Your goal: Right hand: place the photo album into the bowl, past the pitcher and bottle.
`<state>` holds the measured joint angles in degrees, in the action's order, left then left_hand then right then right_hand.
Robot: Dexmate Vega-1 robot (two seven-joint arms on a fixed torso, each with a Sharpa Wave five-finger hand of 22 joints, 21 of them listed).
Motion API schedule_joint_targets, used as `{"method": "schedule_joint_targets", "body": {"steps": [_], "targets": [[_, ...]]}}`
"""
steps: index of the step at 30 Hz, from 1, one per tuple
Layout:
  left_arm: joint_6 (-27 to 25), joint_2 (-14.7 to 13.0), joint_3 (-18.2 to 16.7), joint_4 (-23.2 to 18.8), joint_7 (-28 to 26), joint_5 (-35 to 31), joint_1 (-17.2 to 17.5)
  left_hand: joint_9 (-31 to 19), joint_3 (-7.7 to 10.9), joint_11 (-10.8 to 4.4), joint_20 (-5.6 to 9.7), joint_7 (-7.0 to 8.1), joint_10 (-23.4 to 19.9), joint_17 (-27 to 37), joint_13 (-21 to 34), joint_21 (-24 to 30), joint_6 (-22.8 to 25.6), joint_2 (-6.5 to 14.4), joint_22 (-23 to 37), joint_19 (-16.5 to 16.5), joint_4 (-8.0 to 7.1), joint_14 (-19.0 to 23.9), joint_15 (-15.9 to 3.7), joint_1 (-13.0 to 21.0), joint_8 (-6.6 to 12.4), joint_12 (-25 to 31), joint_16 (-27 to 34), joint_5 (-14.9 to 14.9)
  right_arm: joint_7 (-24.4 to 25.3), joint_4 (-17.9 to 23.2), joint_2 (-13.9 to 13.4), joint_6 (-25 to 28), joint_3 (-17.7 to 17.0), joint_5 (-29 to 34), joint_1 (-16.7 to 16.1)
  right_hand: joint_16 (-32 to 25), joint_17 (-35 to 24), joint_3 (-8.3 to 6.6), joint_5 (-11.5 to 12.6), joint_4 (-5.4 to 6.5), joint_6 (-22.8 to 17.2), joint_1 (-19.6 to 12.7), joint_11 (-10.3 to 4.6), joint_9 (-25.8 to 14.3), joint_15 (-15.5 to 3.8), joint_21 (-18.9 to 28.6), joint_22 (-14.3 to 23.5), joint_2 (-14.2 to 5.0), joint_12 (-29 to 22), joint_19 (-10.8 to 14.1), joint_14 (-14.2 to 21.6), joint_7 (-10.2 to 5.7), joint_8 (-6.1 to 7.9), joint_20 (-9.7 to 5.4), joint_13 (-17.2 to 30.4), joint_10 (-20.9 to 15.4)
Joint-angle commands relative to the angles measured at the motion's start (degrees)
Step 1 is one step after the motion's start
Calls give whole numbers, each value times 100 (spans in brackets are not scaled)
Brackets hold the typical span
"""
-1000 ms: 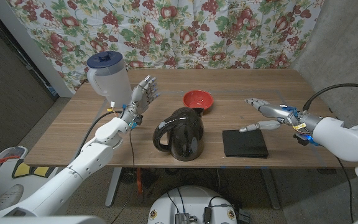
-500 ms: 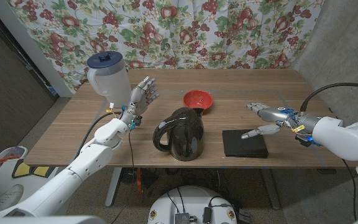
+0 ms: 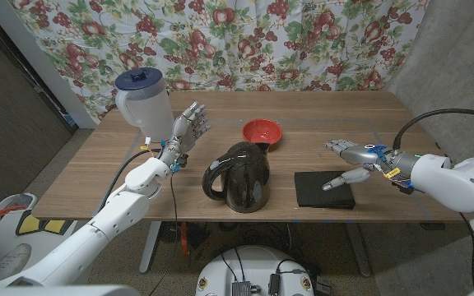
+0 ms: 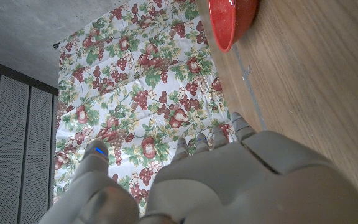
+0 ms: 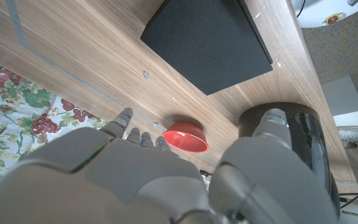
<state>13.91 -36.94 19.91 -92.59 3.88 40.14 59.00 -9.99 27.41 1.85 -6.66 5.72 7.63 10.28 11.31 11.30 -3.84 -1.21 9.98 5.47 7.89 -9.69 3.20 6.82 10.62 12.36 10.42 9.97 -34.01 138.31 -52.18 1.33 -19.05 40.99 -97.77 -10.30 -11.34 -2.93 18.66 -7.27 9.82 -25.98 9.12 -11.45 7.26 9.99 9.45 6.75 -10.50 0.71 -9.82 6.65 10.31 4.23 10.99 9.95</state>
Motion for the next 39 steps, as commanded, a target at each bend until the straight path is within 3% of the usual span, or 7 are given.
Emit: {"method": "schedule_joint_targets", "body": {"steps": [1,17,26,33,39], "targets": [[-2,5,2,-37,-31,-2,41,-26,-24,30,-22,25,-6,7,14,-22,40,-5,14,3,3,-112,38,29,15,25,24,15,-149,36,50,-24,104,424,16,-35,-19,52,25,-16,1622,-25,83,-17,79,28,17,-16,-6,-7,-918,260,12,80,12,1189],[-15,-2,0,-73,-52,-3,60,-26,-30,24,-21,21,-7,7,14,-22,36,-2,14,4,1,-113,41,30,11,25,24,16,-52,52,112,9,283,984,-17,-26,-24,77,47,-11,1605,-95,22,-12,62,-10,15,-50,-1,-219,-1084,348,64,65,13,1377],[-45,23,-2,-57,59,138,56,-26,-33,30,-21,22,-11,7,14,-21,39,0,14,4,1,-112,45,31,11,26,25,16,-344,66,80,250,443,1022,86,-27,-31,52,69,-7,1666,-186,88,-10,119,-12,18,-146,-4,-393,-1208,321,67,90,13,1499],[-40,61,-4,-5,136,215,17,-26,-36,28,-21,21,-18,7,14,-22,40,1,14,5,1,-109,49,32,11,28,26,16,-572,-15,-54,384,557,804,236,-12,-33,82,68,0,1863,-219,175,-9,194,-18,18,-145,15,-561,-1364,238,20,159,11,1669],[-74,49,4,-5,131,211,8,-26,-38,27,-21,16,-21,7,14,-21,43,3,14,5,0,-110,52,33,11,29,26,16,-686,-56,-201,415,562,611,285,-10,-48,179,53,42,1947,-131,71,-9,111,-9,19,-67,6,-676,-1507,129,23,153,12,1774]]}}
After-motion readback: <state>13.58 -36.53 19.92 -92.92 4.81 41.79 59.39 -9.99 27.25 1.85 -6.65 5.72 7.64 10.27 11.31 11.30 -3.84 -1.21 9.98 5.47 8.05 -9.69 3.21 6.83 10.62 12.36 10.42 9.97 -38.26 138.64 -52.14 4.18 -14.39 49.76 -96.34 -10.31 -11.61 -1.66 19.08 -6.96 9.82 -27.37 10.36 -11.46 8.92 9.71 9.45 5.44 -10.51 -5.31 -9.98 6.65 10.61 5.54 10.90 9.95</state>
